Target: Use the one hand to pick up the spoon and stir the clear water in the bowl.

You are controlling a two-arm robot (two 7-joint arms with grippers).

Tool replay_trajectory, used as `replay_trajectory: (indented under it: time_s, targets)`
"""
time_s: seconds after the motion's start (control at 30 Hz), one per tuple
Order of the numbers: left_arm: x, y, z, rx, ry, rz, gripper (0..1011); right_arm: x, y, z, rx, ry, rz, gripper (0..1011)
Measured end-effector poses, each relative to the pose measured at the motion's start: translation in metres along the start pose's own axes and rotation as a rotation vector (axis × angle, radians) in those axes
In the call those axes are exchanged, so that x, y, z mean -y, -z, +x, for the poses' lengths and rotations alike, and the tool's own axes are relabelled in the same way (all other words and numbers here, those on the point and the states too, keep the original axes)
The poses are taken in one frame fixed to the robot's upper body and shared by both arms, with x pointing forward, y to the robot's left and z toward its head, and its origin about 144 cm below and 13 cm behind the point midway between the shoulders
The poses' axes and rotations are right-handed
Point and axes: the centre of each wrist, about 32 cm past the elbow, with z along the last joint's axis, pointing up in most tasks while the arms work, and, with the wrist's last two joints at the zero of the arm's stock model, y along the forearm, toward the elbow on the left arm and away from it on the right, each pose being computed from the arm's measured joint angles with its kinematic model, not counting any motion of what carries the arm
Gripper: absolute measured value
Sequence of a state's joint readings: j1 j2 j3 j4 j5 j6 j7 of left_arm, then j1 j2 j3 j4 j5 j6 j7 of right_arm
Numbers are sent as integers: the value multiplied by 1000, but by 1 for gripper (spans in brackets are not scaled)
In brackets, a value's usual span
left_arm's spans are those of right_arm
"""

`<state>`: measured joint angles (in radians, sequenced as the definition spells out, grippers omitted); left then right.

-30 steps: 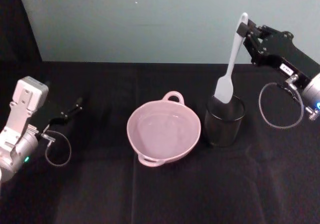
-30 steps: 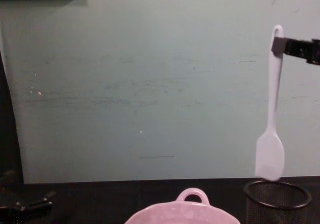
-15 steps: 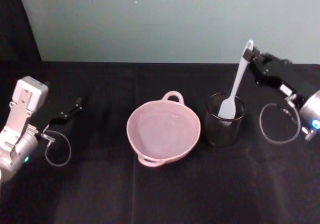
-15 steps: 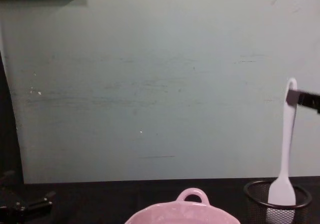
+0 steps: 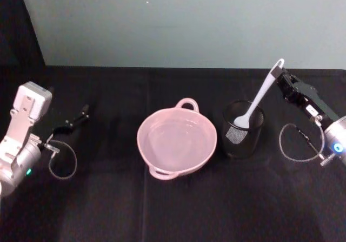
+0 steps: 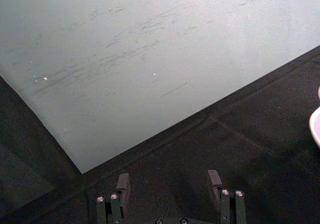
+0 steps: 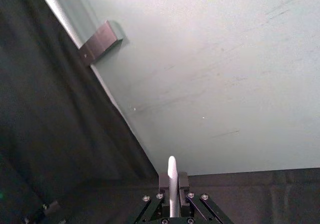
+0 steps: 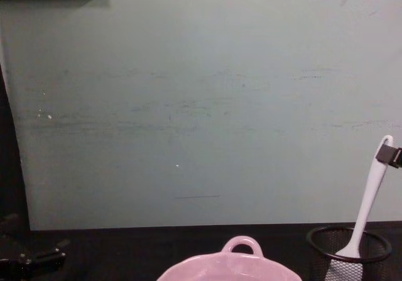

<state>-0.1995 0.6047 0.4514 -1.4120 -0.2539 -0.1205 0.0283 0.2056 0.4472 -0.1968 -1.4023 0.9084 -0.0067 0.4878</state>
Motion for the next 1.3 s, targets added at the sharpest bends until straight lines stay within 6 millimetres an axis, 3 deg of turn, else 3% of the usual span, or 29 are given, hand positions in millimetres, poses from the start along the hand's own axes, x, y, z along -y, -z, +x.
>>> replay_trajectory:
  time_s: [0.87,1.0,1.3]
  targets:
    - [0,0,0,0,0,0,1011,1,20,2,-93,44,3,112]
    - [0,0,0,0,0,0,1011,3,20,3,-92,56,3,197]
    - [0,0,0,0,0,0,1011,9,19,7,-92,104,-7,501]
